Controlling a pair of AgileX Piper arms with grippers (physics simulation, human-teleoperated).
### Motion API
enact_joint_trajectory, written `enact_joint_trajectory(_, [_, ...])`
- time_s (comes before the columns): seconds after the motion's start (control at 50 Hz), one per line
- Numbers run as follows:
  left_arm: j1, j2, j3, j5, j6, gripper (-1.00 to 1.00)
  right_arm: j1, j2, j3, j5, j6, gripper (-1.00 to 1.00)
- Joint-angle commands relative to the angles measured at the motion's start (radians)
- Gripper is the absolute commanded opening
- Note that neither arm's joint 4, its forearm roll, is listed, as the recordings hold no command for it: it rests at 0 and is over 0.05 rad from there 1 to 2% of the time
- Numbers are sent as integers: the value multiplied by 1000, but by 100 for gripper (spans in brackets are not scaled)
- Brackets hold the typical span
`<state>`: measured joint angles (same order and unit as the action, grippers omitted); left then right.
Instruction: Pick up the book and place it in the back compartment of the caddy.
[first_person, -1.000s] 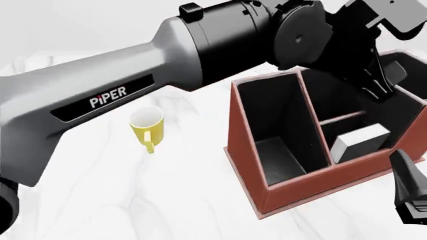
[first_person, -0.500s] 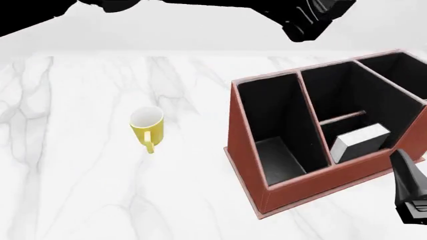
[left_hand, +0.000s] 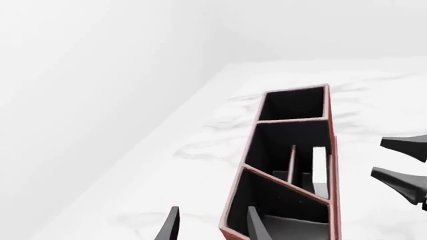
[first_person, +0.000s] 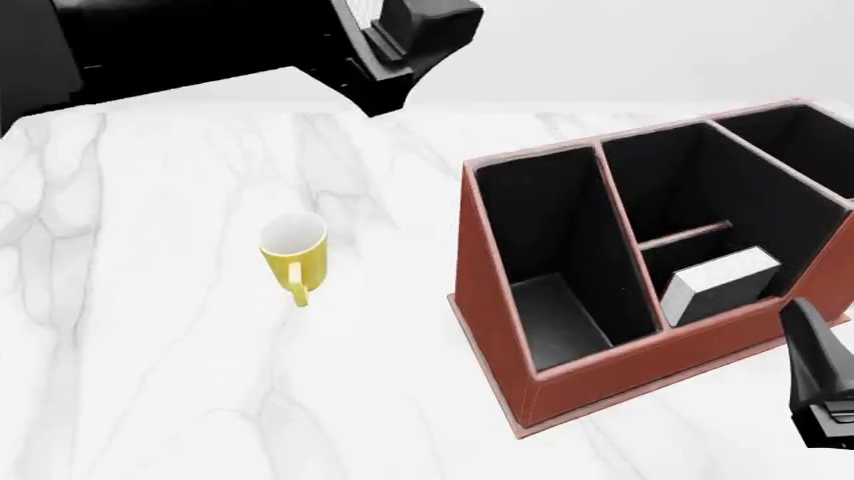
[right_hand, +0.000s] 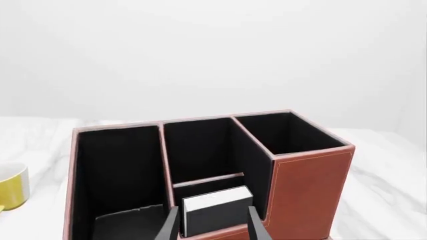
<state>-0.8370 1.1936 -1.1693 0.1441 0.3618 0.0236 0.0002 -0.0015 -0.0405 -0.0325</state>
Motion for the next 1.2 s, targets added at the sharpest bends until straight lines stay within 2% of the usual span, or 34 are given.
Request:
enact_joint_trajectory(0.02, [51,-88,151,-77,-47,100,-2,0,0,1,-1,100])
enact_joint_trajectory(0.08, [91,-112,163,-88,-65,100,0,0,0,0,-2,100])
enact_joint_trajectory(0.1, [86,-124,196,-92,-61,100,-1,0,0,2,1,100])
enact_joint_trajectory(0.16, [100,-121,215,-103,-34,100,-1,0,1,10,5,100])
enact_joint_trajectory(0.18, [113,-126,207,-102,-72,100,-6,0,0,18,18,100])
enact_joint_trajectory(0.22, [116,-130,217,-107,-63,100,17,3,0,35,14,100])
enact_joint_trajectory(0.26, [116,-132,227,-113,-71,100,30,44,-1,20,48,100])
enact_joint_trajectory(0.28, [112,-133,238,-117,-73,100,31,119,-2,-36,77,100])
enact_joint_trajectory(0.34, [110,-133,258,-130,-80,100,34,183,-32,-86,49,100])
enact_joint_trajectory(0.38, [113,-136,268,-136,-92,100,59,163,-88,-47,13,100])
enact_joint_trajectory(0.42, [115,-140,281,-145,-96,100,79,158,-161,2,11,100])
enact_joint_trajectory(0.44, [115,-140,281,-145,-96,100,79,158,-162,3,11,100])
enact_joint_trajectory(0.56, [130,-159,324,-180,-124,100,131,169,-437,129,-78,100])
enact_joint_trajectory(0.62, [140,-165,339,-194,-131,100,143,194,-537,151,-111,100])
enact_joint_trajectory(0.64, [140,-165,339,-194,-131,100,143,194,-537,151,-111,100])
enact_joint_trajectory(0.66, [143,-170,352,-201,-136,100,149,198,-603,176,-126,100])
enact_joint_trajectory(0.72, [148,-176,358,-203,-139,100,145,195,-664,207,-131,100])
enact_joint_trajectory(0.78, [149,-186,367,-205,-143,100,141,183,-804,291,-138,100])
enact_joint_trajectory(0.82, [149,-190,368,-204,-151,100,114,179,-889,336,-122,100])
enact_joint_trajectory(0.84, [145,-198,366,-201,-182,100,102,176,-952,370,-119,100])
enact_joint_trajectory(0.88, [146,-197,365,-200,-181,100,94,175,-994,395,-113,100])
enact_joint_trajectory(0.98, [149,-199,376,-206,-170,100,67,152,-1222,536,-132,100])
enact_joint_trajectory(1.02, [148,-202,381,-208,-174,100,97,150,-1364,640,-97,100])
enact_joint_trajectory(1.04, [148,-202,381,-208,-174,100,97,150,-1366,642,-97,100])
enact_joint_trajectory(1.06, [146,-200,387,-211,-175,100,127,148,-1486,724,-104,100])
enact_joint_trajectory(1.08, [146,-200,387,-211,-175,100,127,149,-1489,726,-104,100])
enact_joint_trajectory(1.1, [144,-195,390,-214,-173,100,156,148,-1621,817,-166,100])
enact_joint_trajectory(1.12, [144,-195,390,-215,-173,100,156,150,-1625,820,-166,100])
enact_joint_trajectory(1.2, [138,-194,389,-219,-175,100,214,135,-1795,951,-311,100])
